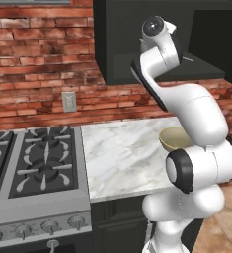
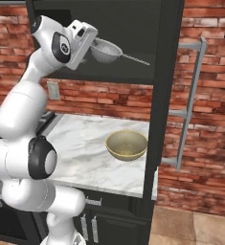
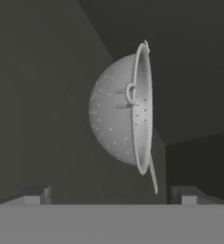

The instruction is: Open the cabinet and setup a tea strainer by placing it in the bowl upright.

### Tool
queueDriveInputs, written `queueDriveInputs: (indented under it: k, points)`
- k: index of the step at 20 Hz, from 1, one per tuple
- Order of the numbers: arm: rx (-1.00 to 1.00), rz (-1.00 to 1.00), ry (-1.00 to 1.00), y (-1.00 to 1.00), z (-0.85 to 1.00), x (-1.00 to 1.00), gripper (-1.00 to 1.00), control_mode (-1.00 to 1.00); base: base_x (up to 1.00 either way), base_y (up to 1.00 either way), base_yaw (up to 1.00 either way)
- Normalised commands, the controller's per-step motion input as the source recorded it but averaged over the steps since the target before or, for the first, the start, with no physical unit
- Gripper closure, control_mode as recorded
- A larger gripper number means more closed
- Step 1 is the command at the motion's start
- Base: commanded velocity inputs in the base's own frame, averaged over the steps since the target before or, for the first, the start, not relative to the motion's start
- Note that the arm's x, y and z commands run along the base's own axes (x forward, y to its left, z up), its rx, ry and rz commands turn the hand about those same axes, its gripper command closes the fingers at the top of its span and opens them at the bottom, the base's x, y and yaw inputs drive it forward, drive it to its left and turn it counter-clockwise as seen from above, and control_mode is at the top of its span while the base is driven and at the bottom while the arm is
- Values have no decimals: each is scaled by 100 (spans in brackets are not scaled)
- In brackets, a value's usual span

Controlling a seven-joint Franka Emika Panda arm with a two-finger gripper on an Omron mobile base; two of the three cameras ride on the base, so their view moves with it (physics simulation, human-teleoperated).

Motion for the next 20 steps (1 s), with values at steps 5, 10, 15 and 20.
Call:
queueDriveInputs:
  k: [5,10,15,20]
  points:
    - [0,0,0,-4,-1,24,-100,-100,0,0,0]
    - [0,0,0,-8,-9,24,-100,-100,0,0,0]
    - [0,0,0,-6,-16,28,-100,-100,0,0,0]
    - [0,0,0,-2,-11,30,-100,-100,0,0,0]
